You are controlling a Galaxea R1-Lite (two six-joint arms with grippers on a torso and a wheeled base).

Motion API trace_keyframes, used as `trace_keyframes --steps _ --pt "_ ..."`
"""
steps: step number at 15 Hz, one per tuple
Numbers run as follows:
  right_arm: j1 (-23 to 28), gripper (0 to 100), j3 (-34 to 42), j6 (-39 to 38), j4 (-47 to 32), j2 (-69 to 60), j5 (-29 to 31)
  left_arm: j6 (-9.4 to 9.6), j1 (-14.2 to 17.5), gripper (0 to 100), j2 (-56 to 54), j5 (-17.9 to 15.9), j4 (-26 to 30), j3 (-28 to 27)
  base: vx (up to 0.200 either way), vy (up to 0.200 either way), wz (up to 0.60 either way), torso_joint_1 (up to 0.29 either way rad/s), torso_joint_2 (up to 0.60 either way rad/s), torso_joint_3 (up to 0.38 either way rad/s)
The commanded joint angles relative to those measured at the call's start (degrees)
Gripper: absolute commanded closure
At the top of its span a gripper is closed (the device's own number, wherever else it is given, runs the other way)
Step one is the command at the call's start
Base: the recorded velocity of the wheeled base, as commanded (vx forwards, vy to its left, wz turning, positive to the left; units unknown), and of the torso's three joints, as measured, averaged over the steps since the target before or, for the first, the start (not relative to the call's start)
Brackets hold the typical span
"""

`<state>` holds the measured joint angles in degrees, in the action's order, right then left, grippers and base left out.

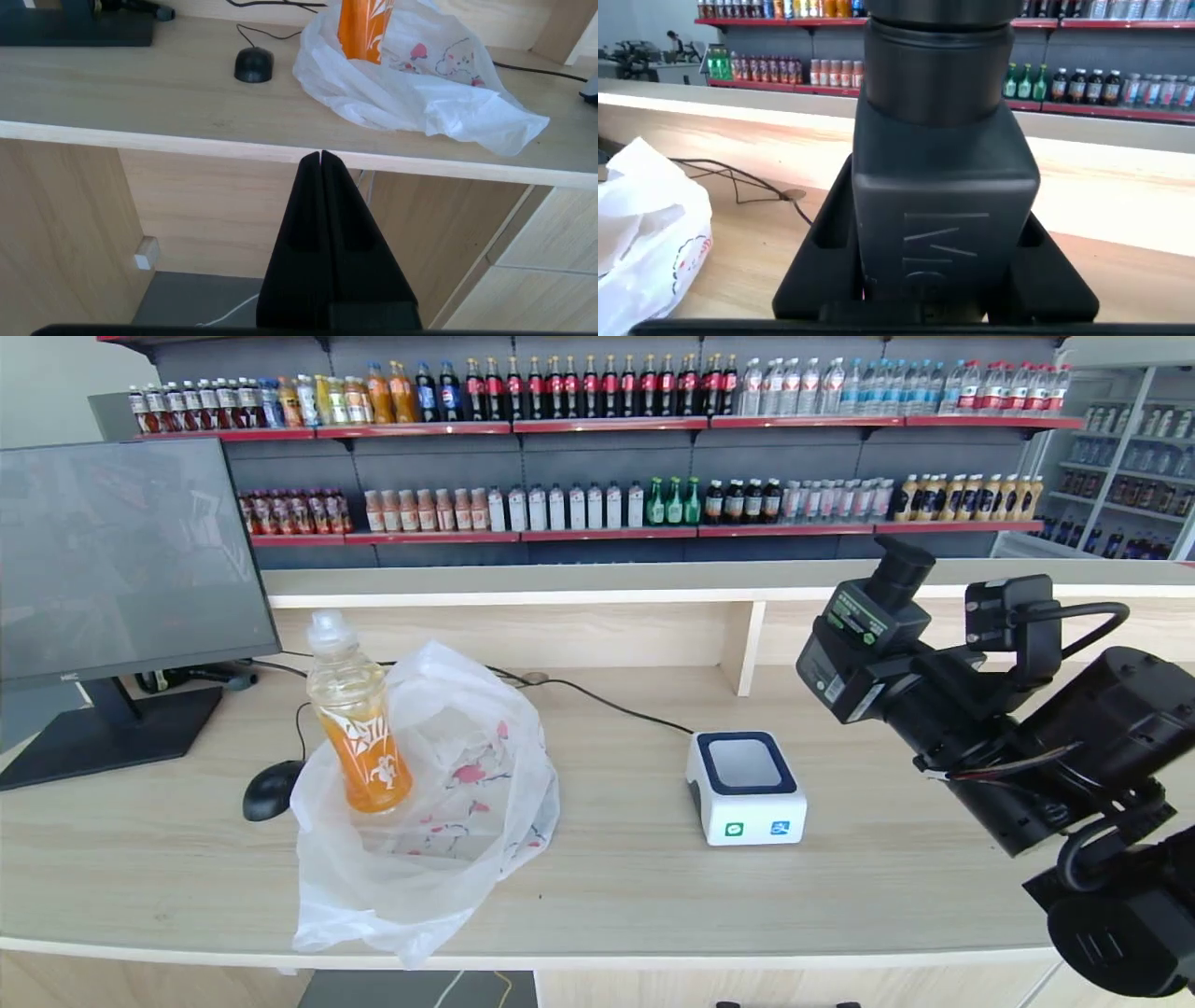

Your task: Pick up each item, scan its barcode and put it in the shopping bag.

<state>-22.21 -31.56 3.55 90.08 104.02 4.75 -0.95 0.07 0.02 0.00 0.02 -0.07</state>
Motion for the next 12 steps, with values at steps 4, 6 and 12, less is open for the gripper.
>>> trace_keyframes --steps 4,6,12 --pt "-0.38 100 1.06 0.50 -0.08 -0.93 2.89 -0.10 0.01 100 -0.02 0.09 0.06 -0.01 0.000 0.200 0.00 0.012 0.00 0.002" --pt "-0.73 100 1.85 0.23 -0.08 -1.37 2.89 -0.10 0.01 100 -0.02 0.09 0.06 -0.01 0.000 0.200 0.00 0.000 0.00 0.002" --pt "-0.20 100 6.86 -2.93 -0.08 -2.86 2.89 -0.02 -0.07 100 -0.02 0.00 0.06 -0.01 0.000 0.167 0.00 0.003 0.00 0.001"
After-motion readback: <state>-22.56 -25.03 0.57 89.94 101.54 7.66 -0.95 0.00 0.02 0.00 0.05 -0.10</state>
